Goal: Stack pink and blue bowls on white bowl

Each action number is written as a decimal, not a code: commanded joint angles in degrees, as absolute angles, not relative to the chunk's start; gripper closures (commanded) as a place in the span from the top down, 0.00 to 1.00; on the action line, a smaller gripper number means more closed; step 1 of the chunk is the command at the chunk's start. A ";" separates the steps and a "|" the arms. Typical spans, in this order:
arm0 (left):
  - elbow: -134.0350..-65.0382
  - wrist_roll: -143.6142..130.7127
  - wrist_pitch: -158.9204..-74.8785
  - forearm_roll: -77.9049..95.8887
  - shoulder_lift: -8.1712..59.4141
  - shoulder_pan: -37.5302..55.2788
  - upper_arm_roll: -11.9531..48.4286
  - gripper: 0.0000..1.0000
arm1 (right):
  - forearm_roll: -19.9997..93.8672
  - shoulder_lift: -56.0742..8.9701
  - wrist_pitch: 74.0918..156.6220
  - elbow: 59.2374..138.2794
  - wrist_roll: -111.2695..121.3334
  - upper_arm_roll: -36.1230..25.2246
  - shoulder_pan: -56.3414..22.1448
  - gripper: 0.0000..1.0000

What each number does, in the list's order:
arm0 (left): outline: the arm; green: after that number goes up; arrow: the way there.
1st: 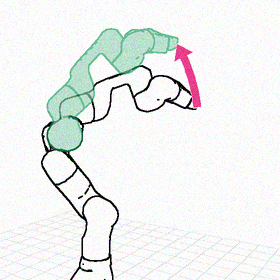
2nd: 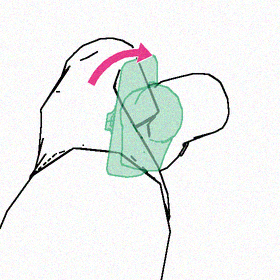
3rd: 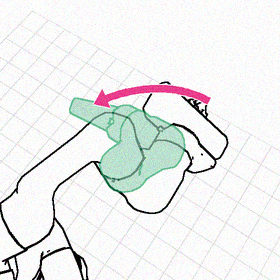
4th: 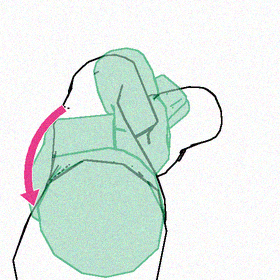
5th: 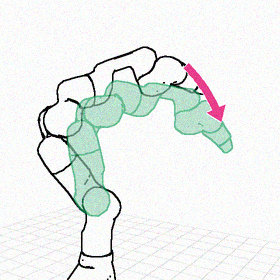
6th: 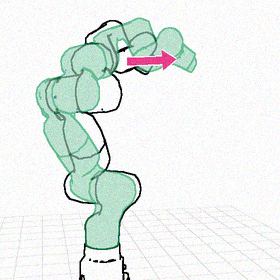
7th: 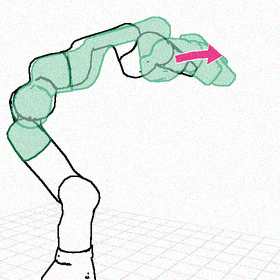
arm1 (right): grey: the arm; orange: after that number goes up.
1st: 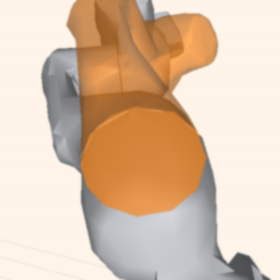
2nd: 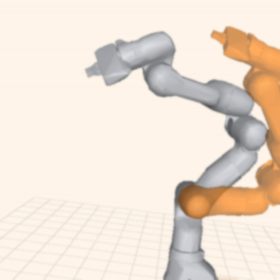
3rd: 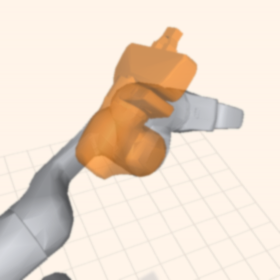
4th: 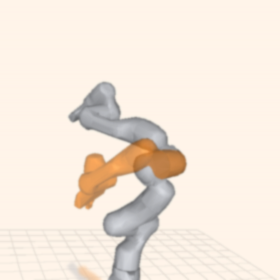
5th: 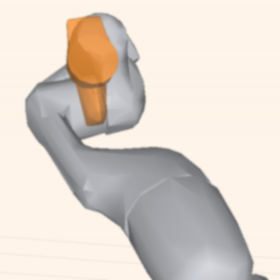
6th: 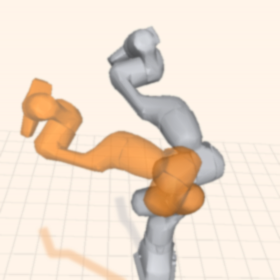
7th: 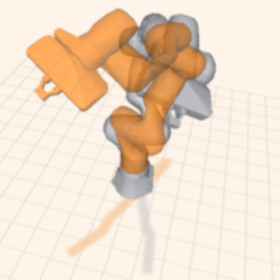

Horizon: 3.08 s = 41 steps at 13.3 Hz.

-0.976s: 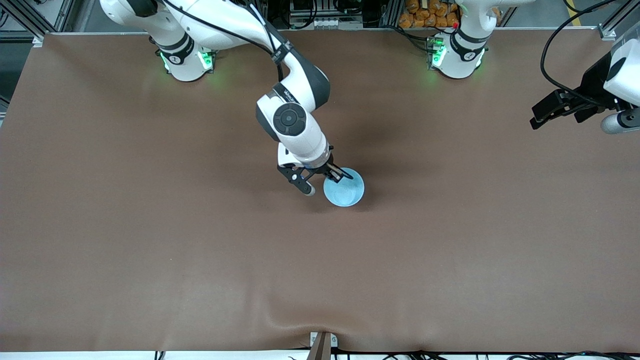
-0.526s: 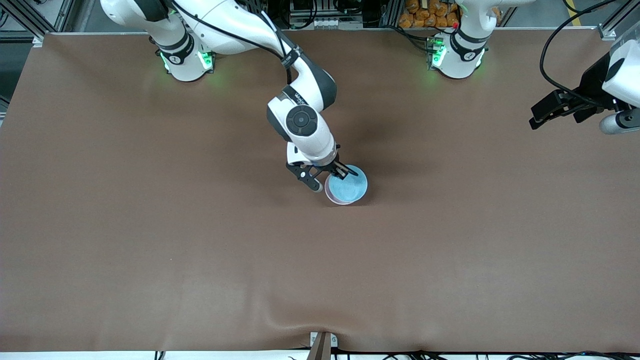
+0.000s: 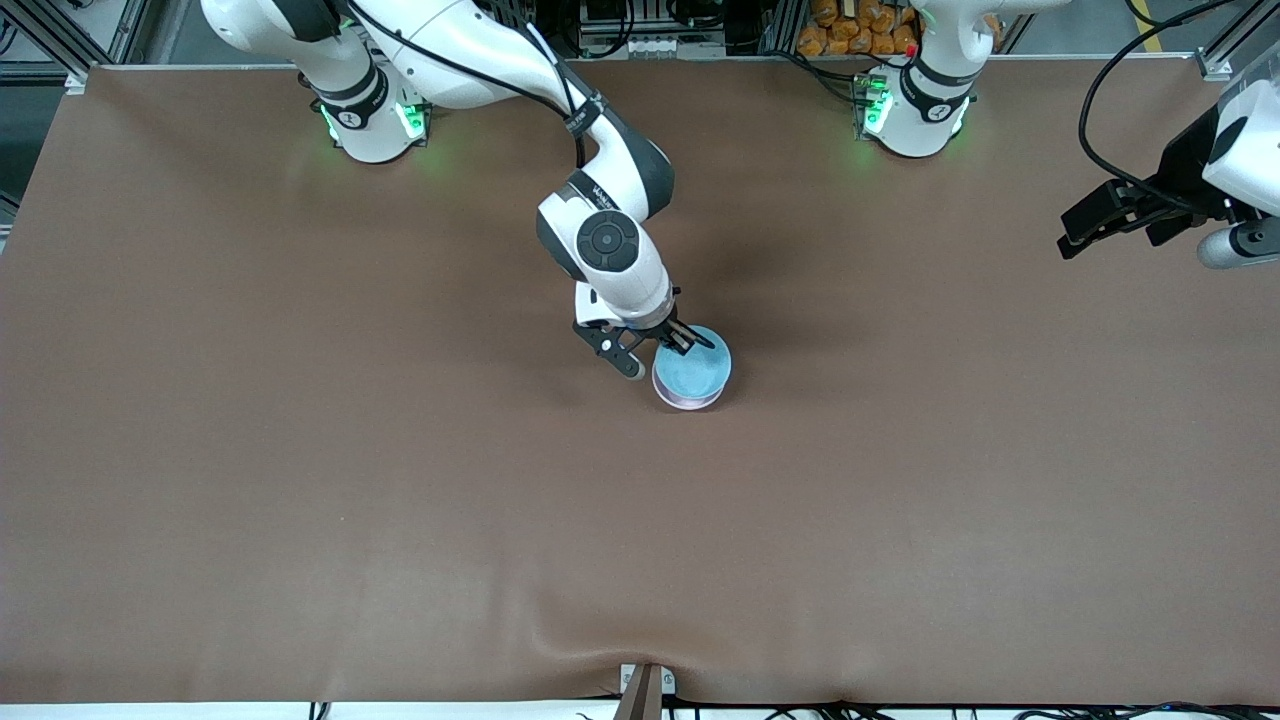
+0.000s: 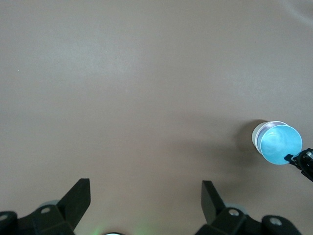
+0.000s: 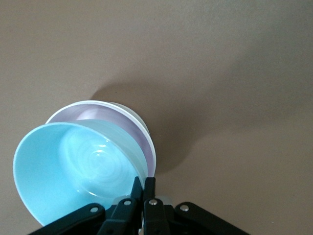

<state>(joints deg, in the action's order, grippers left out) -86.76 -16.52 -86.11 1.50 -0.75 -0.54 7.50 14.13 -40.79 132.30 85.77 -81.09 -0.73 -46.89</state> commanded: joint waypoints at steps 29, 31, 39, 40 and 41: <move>-87.28 -14.68 -86.66 2.55 -1.67 -1.05 7.65 1.00 | 11.25 -11.18 93.69 88.23 -17.53 -1.67 -7.77 1.00; -87.28 -14.59 -86.75 2.46 -1.67 -1.05 7.65 1.00 | 10.99 -6.88 93.69 90.95 -8.22 -1.67 -2.58 1.00; -87.28 -14.59 -87.36 2.46 -1.23 -1.05 7.65 1.00 | 0.91 0.70 82.36 90.00 7.29 0.96 5.80 1.00; -87.28 -14.59 -87.62 2.55 -1.23 -1.05 7.65 1.00 | -1.30 1.23 82.01 90.00 7.47 2.10 5.89 1.00; -87.28 -14.59 -87.63 2.46 -1.23 -1.05 7.65 1.00 | -1.75 1.58 81.65 89.91 7.47 2.20 5.98 1.00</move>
<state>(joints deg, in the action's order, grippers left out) -86.88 -15.91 -86.89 1.50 -0.74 -0.57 7.56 0.87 0.35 82.71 89.99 6.29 -0.20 4.43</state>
